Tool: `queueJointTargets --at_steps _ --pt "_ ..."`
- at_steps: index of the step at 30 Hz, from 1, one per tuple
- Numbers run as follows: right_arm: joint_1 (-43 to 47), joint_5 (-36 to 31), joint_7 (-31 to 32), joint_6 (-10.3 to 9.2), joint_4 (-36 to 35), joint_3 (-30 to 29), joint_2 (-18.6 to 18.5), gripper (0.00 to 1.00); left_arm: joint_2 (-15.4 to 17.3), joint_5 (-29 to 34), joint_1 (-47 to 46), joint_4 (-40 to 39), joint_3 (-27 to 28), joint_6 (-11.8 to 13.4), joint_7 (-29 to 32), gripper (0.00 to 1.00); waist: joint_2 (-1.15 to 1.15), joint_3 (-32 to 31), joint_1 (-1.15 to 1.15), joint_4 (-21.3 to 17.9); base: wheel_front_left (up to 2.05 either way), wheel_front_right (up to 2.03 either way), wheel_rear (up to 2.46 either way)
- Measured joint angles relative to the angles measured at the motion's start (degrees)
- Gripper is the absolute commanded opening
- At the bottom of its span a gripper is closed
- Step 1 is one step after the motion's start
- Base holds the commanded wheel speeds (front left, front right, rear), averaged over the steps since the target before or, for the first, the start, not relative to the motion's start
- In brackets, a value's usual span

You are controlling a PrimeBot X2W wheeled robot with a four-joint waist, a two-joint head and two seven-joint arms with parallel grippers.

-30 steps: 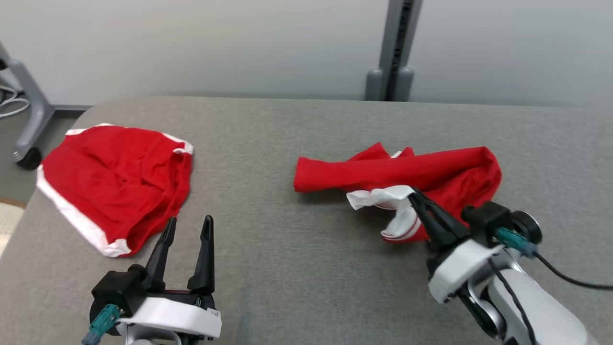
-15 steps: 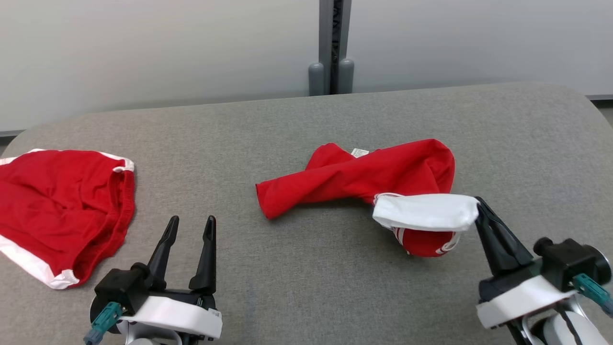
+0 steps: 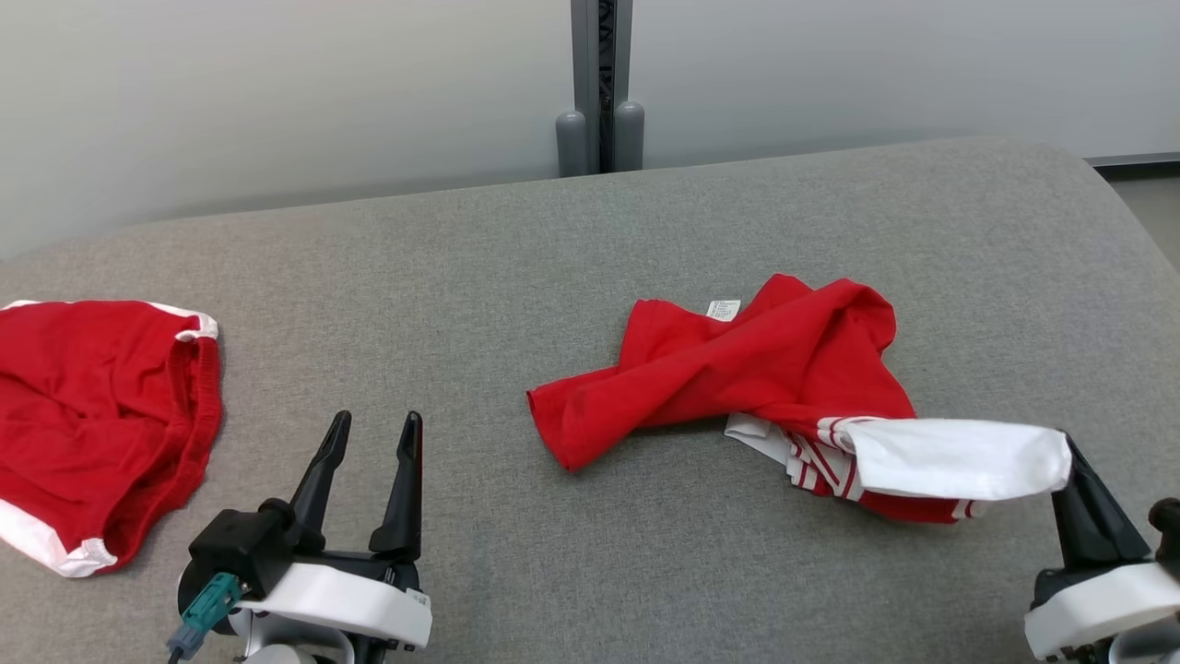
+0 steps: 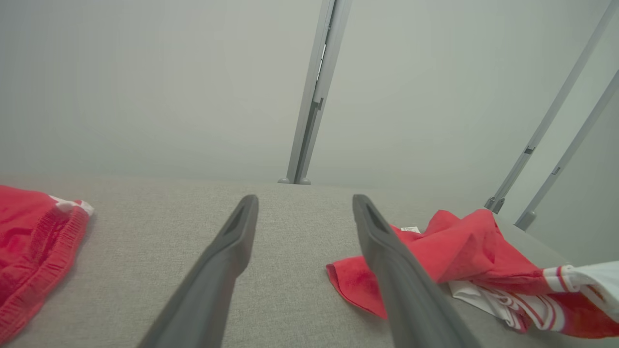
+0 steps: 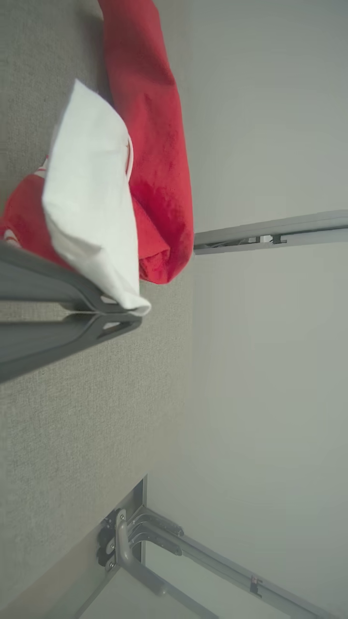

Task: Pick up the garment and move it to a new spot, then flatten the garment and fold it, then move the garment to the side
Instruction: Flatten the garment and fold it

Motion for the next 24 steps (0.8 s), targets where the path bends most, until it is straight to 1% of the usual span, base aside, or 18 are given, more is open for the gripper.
queueJointTargets --at_steps 2,7,10,13,14,16,17,18,21,24 --pt "0.1 -0.1 0.6 0.0 2.4 -1.1 0.7 0.0 0.0 0.0 -0.2 -0.1 -0.1 0.0 0.1 1.0 0.0 0.3 0.0 -0.1 0.0 0.0 0.0" --pt "0.5 -1.6 1.5 0.0 11.3 -4.0 2.1 0.0 0.1 0.0 -0.3 -0.1 -0.3 0.1 0.1 1.0 0.0 0.6 0.0 -0.2 0.0 0.0 0.0" --pt "-0.8 -2.4 1.5 0.0 16.5 -4.6 3.2 0.0 0.3 -0.1 -0.4 -0.1 -0.4 0.1 0.1 1.0 0.0 0.9 0.0 -0.2 0.0 0.0 0.0" --pt "-2.5 -2.8 1.2 0.0 19.4 -4.2 4.7 0.0 0.4 -0.2 -0.6 -0.1 -0.5 0.1 0.1 1.0 0.0 1.1 0.0 -0.3 0.0 0.0 0.0" --pt "-3.0 -2.8 1.0 0.0 20.2 -3.8 5.0 0.05 0.5 -0.2 -0.7 -0.1 -0.5 0.1 0.1 1.0 0.0 1.1 0.0 -0.3 0.0 0.0 0.0" --pt "-3.8 -2.8 0.9 0.0 21.4 -3.5 5.4 0.43 0.5 -0.4 -1.1 0.0 -0.7 0.2 0.1 1.0 0.0 1.2 0.0 -0.3 0.0 0.0 0.0" --pt "-4.2 -2.7 0.8 0.0 22.0 -3.4 5.5 0.86 0.5 -0.5 -1.2 -0.1 -0.7 0.2 0.1 1.0 0.0 1.1 0.0 -0.2 0.0 0.0 0.0" --pt "-4.4 -2.5 0.7 0.0 22.7 -3.3 5.5 1.0 0.5 -0.5 -1.2 0.0 -0.8 0.2 0.1 1.0 0.0 1.1 0.0 -0.2 0.0 0.0 0.0" --pt "-5.3 -2.0 0.4 0.0 23.0 -4.1 5.2 1.0 0.5 -0.5 -1.2 0.2 -1.1 0.2 0.1 1.0 0.0 0.7 0.0 0.1 0.0 0.0 0.0" --pt "-5.6 -2.7 0.0 0.0 20.2 -6.5 5.1 1.0 0.4 -0.6 -1.2 0.4 -1.2 0.3 0.1 1.0 0.0 0.1 0.0 0.3 0.0 0.0 0.0"
